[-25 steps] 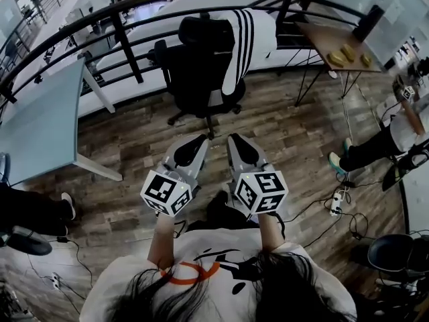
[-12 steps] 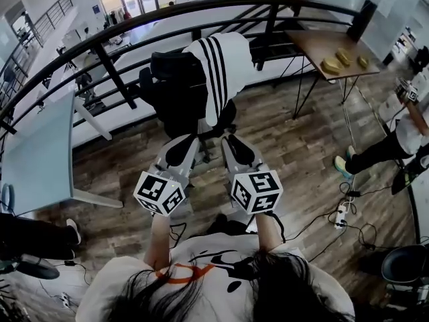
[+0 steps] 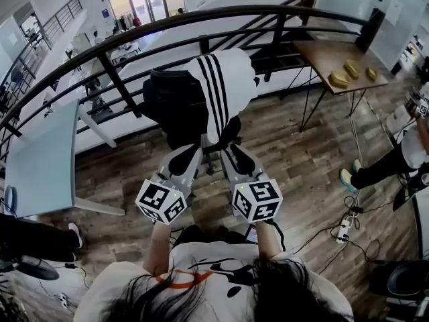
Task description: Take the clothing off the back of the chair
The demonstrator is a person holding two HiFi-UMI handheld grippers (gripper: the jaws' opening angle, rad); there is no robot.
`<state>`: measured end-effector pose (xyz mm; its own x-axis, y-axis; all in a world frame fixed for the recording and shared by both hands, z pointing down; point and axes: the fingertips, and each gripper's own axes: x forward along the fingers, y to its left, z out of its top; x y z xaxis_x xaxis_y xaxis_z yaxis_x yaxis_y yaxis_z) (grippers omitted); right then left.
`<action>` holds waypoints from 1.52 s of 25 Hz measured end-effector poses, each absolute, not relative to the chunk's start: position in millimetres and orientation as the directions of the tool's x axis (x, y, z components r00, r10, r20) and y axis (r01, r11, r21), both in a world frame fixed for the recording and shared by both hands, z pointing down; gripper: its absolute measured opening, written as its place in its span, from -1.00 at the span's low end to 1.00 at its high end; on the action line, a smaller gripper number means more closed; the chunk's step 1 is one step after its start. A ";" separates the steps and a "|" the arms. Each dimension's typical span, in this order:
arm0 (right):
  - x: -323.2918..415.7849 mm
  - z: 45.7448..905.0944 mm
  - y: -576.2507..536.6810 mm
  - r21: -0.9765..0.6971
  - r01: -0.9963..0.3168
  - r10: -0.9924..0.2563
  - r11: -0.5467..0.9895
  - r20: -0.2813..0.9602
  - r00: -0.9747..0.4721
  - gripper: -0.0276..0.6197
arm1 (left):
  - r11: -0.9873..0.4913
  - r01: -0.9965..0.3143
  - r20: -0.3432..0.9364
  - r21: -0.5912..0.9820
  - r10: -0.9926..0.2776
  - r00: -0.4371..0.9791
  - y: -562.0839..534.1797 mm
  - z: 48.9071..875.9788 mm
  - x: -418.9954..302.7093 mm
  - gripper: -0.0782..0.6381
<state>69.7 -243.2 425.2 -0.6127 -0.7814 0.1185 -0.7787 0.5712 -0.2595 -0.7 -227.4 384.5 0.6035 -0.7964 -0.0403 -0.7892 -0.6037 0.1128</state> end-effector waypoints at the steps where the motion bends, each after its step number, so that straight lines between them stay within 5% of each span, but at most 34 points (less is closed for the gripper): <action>1: 68.6 426.1 -244.5 -0.256 -0.776 -0.778 0.576 0.120 -0.617 -0.54 | -0.605 -0.788 -0.040 0.114 -0.795 0.605 -228.9 385.2 -0.7 -0.78; 13: 51.7 423.2 -315.0 -0.222 -0.807 -0.797 0.547 0.154 -0.583 -0.07 | -0.680 -0.721 -0.028 0.135 -0.730 0.683 -307.4 387.2 -14.7 -0.77; 20: 42.5 390.2 -353.3 -0.036 -0.865 -0.849 0.501 0.173 -0.499 0.19 | -0.745 -0.654 -0.056 0.128 -0.664 0.746 -340.9 359.3 -25.2 -0.76; 30: 58.0 369.1 -435.1 0.145 -0.908 -0.910 0.393 0.205 -0.361 0.95 | -0.813 -0.564 -0.086 0.146 -0.579 0.811 -385.1 358.5 -35.8 -0.76; 38: 49.7 367.7 -491.6 0.142 -0.885 -0.881 0.444 0.247 -0.403 0.97 | -0.840 -0.527 -0.110 0.129 -0.540 0.834 -403.1 351.5 -40.3 -0.76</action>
